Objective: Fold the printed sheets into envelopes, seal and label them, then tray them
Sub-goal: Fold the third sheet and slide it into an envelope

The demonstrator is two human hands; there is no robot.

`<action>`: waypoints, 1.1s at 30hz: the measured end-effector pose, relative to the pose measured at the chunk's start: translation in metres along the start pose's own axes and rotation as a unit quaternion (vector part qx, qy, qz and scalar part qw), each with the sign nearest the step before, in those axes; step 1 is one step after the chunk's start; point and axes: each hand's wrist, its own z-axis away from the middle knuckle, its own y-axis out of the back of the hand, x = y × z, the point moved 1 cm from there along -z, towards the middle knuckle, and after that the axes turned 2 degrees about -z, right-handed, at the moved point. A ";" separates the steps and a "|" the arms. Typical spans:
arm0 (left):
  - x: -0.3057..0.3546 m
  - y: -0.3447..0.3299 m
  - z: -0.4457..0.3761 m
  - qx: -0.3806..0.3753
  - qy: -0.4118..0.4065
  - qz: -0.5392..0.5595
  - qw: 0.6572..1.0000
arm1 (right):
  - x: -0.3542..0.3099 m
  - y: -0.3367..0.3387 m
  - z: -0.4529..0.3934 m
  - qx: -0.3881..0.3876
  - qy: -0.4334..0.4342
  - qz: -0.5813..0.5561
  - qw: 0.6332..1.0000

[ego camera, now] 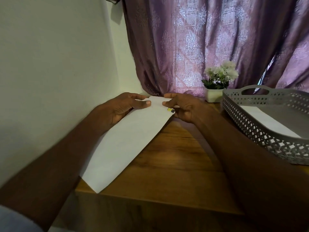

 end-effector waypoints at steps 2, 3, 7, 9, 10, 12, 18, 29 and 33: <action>-0.002 0.001 0.003 -0.026 0.043 -0.038 0.998 | -0.002 0.001 0.000 0.013 0.035 -0.001 0.999; -0.003 0.001 0.004 -0.032 0.052 -0.053 0.997 | -0.002 0.002 0.000 0.019 0.048 -0.002 0.999; -0.003 -0.001 0.003 -0.025 0.029 -0.059 0.998 | -0.002 0.001 -0.003 0.018 0.017 0.020 0.999; -0.003 0.000 0.003 -0.027 0.026 -0.045 0.998 | -0.002 0.002 -0.005 0.018 -0.004 0.018 1.000; -0.003 0.001 0.002 -0.029 0.026 -0.040 0.998 | -0.002 0.003 -0.005 0.015 -0.013 0.014 1.000; -0.003 0.002 0.002 -0.030 0.026 -0.034 0.999 | -0.003 0.005 -0.001 -0.001 -0.024 0.006 1.000; -0.003 0.002 0.002 -0.036 0.024 -0.039 0.998 | -0.005 0.006 0.009 -0.015 -0.028 0.054 0.998; -0.004 0.000 0.001 -0.027 0.006 -0.071 0.997 | -0.009 0.000 0.010 0.069 0.033 0.141 0.987; -0.005 -0.001 0.001 -0.031 0.010 -0.068 0.997 | -0.009 0.004 0.015 -0.002 -0.017 0.068 0.998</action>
